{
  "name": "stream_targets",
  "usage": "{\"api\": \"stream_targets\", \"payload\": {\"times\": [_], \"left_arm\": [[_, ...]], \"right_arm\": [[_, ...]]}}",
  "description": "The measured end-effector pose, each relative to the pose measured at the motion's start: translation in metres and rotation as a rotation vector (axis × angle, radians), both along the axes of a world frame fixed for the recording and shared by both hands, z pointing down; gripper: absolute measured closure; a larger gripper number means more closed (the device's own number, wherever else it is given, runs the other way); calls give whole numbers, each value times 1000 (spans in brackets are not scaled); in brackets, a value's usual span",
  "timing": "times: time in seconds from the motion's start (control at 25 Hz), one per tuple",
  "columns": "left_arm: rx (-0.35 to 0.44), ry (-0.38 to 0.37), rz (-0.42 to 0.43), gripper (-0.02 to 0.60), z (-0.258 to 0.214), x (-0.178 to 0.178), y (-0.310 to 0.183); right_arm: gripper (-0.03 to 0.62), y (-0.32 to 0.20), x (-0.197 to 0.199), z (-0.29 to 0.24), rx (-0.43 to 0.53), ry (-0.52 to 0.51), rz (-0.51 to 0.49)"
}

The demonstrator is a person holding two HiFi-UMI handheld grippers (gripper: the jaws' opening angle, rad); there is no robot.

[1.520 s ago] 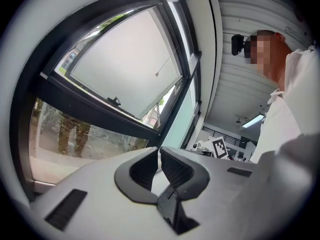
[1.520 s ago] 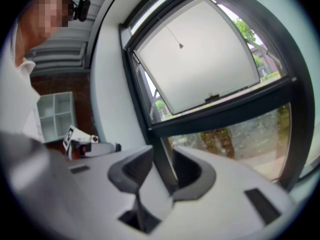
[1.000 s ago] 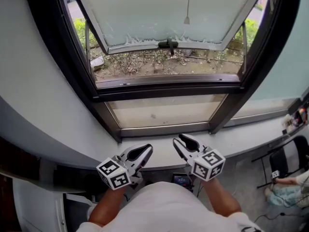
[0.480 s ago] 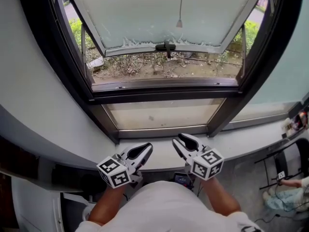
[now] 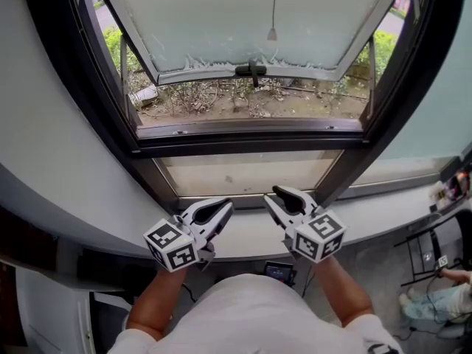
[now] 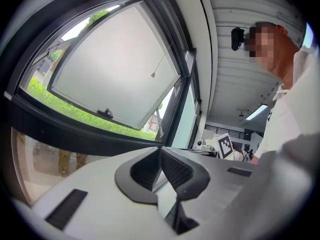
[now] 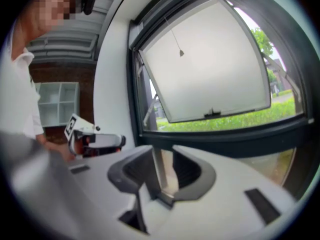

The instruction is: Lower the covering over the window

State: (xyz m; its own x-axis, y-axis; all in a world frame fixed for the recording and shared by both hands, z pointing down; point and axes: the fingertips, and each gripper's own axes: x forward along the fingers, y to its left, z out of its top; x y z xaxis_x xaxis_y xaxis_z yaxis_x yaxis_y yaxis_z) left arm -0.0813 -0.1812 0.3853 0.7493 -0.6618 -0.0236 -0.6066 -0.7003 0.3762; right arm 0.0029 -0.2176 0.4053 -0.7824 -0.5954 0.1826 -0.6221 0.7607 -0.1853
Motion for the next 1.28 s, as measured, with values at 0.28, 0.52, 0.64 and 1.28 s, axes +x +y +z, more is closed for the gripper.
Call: {"api": "stream_targets", "payload": {"times": [0.28,0.52,0.64,1.28], "left_arm": [[124,-90,-28,551,-50,-4,-35],[236,-173,-65,551,-94,-12,-59],[262,-187,-91,551,-110,-17,-70],[343,-237,-129,551,-164,-17,-102]], "right_arm": [[459,-34,5,-60,156,56,-9],[459,-63,9,-106,269,104,4],[459,-73,8,-126,312,112,11],[459,-113,-1,-215,487,160,53]]}}
